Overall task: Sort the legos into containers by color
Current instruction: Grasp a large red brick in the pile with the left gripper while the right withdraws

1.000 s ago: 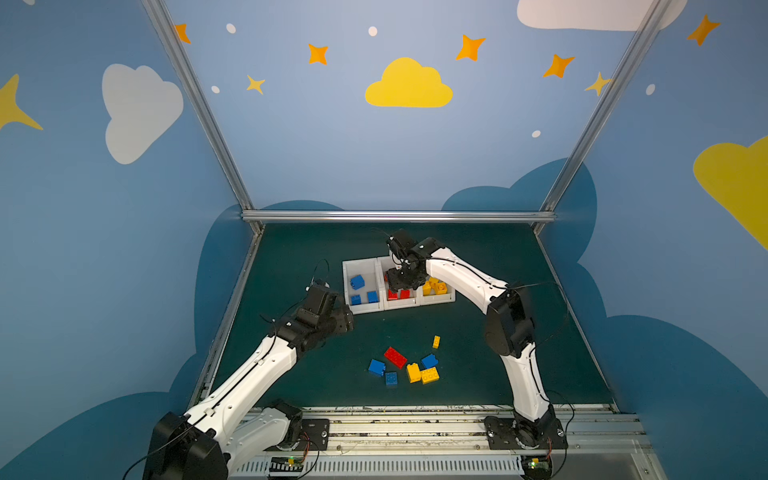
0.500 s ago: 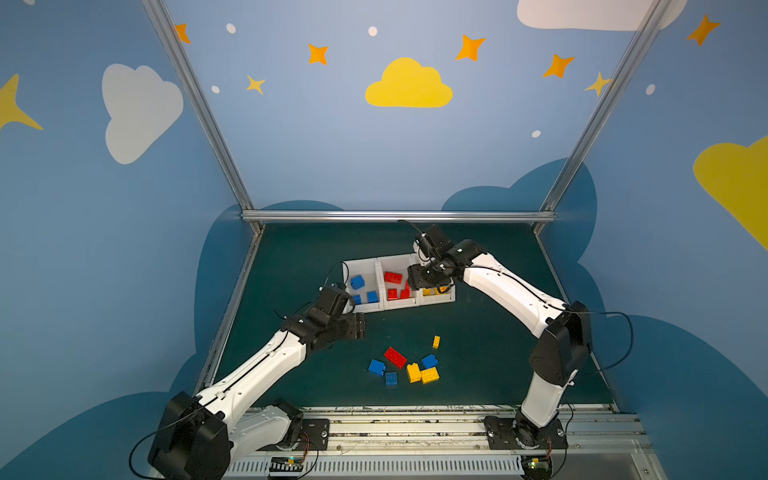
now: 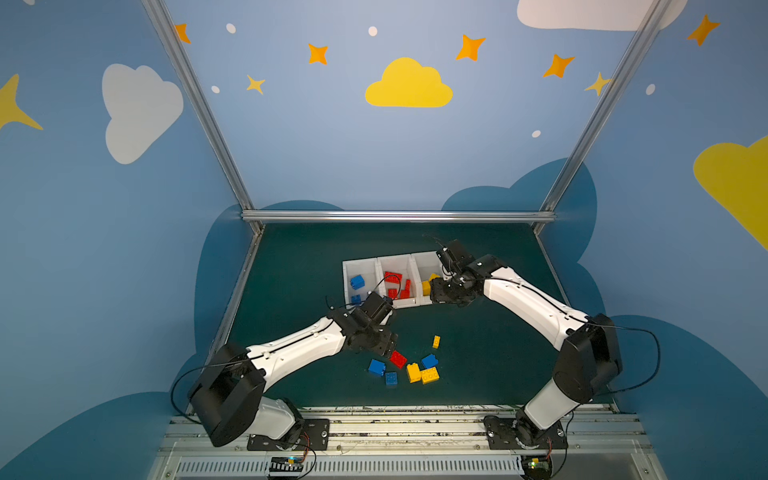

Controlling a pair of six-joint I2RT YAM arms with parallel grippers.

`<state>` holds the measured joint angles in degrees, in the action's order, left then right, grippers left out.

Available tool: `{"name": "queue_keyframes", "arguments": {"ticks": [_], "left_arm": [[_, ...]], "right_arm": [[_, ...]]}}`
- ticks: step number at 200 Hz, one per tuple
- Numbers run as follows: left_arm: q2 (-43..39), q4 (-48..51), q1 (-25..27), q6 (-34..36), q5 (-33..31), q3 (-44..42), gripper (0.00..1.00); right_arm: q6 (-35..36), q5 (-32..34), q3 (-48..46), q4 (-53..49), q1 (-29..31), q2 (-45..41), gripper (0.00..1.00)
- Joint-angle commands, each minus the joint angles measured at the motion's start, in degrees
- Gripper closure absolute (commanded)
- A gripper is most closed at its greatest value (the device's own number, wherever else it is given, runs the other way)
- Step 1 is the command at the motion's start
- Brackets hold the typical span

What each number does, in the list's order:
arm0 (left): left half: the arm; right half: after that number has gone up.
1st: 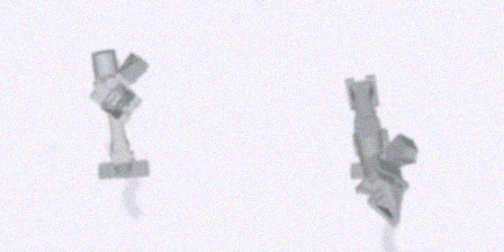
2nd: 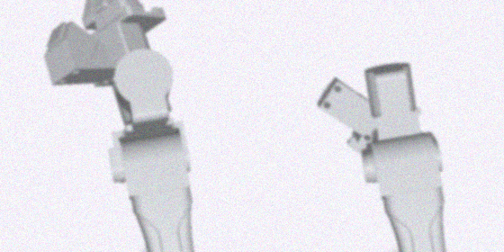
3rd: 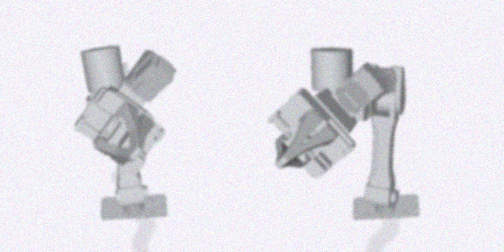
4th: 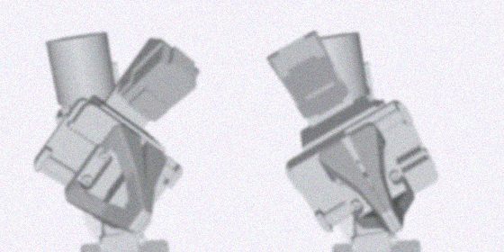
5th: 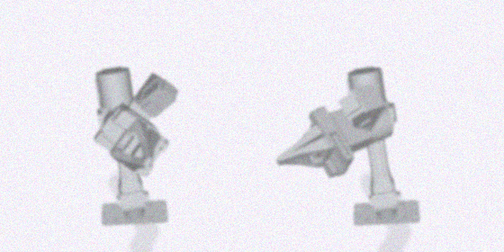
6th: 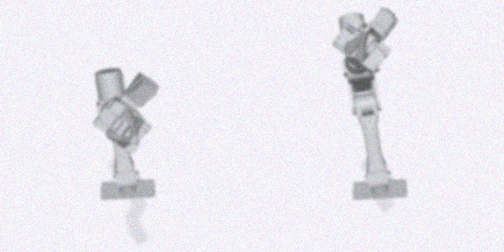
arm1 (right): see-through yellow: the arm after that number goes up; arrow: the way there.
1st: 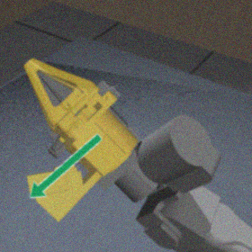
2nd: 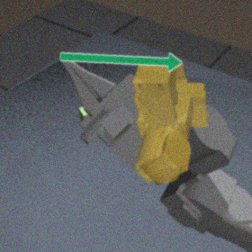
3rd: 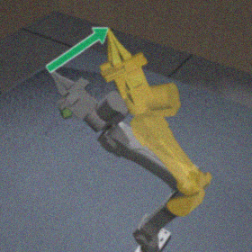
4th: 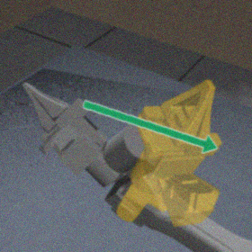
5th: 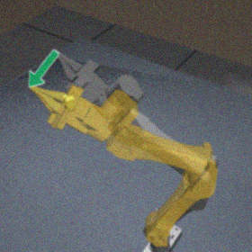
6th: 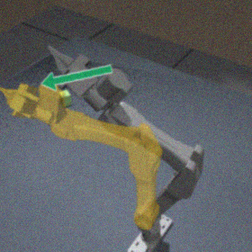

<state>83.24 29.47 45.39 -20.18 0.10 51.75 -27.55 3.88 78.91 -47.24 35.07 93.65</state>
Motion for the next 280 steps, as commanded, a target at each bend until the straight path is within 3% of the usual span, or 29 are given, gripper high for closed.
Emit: {"name": "queue_keyframes", "arguments": {"ticks": [1,106,280], "left_arm": [[2.75,3.21,1.63,2.64,0.78,2.65,0.20],[12.97,9.03,7.32,4.72,-0.12,9.24,0.21],[20.40,9.64,7.79,2.74,-3.52,13.30,0.32]], "right_arm": [[-1.01,0.78,-1.12,0.75,-0.60,-2.75,0.35],[-1.65,0.43,-4.25,1.36,-1.58,-5.39,0.34],[-2.95,-0.63,-6.75,2.42,-1.71,-6.21,0.35]]}}
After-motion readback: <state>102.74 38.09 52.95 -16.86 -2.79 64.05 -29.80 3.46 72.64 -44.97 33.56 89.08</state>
